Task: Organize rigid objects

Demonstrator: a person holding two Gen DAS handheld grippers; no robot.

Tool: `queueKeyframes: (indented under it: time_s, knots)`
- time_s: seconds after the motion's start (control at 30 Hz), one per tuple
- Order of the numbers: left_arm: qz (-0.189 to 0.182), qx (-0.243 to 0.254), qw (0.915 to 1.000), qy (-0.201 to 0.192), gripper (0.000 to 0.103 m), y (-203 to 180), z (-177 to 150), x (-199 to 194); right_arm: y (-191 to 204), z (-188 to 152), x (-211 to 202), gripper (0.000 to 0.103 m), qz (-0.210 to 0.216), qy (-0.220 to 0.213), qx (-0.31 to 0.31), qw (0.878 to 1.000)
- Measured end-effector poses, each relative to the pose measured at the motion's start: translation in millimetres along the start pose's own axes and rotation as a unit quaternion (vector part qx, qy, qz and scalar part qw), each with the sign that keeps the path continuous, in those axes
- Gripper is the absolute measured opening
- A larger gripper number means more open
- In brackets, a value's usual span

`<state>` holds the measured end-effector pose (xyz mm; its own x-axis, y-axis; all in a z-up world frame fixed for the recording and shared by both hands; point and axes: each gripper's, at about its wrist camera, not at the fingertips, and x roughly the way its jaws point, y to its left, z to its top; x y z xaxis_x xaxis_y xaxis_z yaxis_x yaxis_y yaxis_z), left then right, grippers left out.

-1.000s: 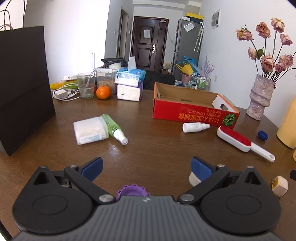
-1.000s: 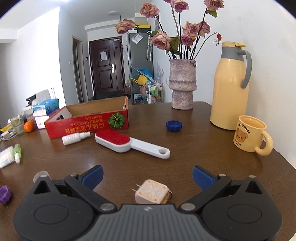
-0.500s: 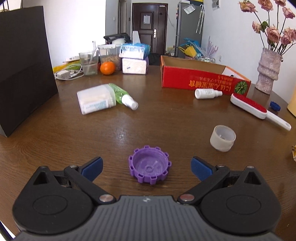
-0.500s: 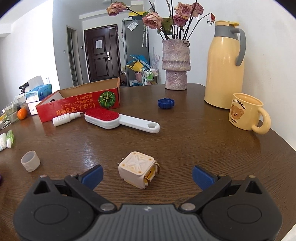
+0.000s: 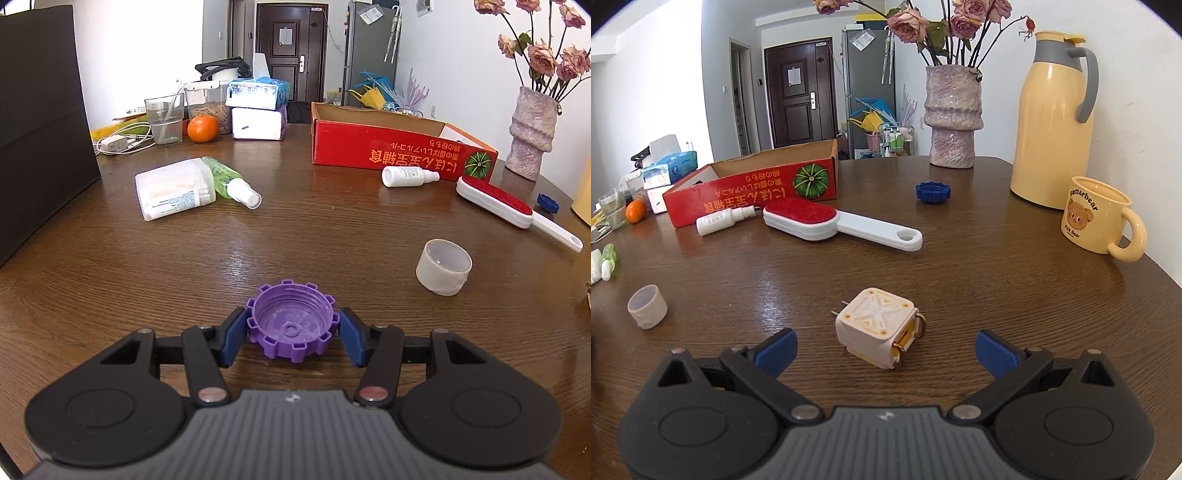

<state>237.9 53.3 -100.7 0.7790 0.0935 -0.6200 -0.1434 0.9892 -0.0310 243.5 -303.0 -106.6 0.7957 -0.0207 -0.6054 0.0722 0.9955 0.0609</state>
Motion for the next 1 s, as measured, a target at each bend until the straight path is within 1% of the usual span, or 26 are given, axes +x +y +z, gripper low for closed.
queueKeyframes:
  time_s: [0.17,0.27,0.37,0.47,0.53,0.57,0.6,1.0]
  knots:
    - [-0.002,-0.004,0.9999,-0.009,0.055,2,3,-4,4,2,15,0.102,-0.015,0.003,-0.018,1.0]
    - [-0.003,-0.007,0.9999,-0.013,0.055,3,5,-5,4,5,22,0.099,-0.012,0.005,-0.02,1.0]
    - [-0.004,-0.01,0.9998,-0.014,0.055,3,6,-5,5,6,29,0.092,-0.01,0.011,-0.022,1.0]
    - [-0.005,-0.011,0.9998,-0.014,0.055,3,7,-5,5,7,32,0.083,-0.008,0.009,-0.022,1.0]
    - [-0.006,-0.01,0.9998,-0.014,0.055,2,7,-5,5,8,34,0.072,-0.004,0.008,-0.022,1.0]
    - [-0.006,-0.01,0.9998,-0.015,0.055,2,7,-5,6,8,36,0.068,-0.003,0.009,-0.022,1.0]
    - [-0.006,-0.01,0.9998,-0.015,0.055,2,7,-5,6,8,37,0.059,-0.003,0.011,-0.021,1.0]
    - [-0.01,-0.01,0.9997,-0.022,0.055,1,10,-7,8,7,35,0.059,0.0,0.002,-0.03,1.0]
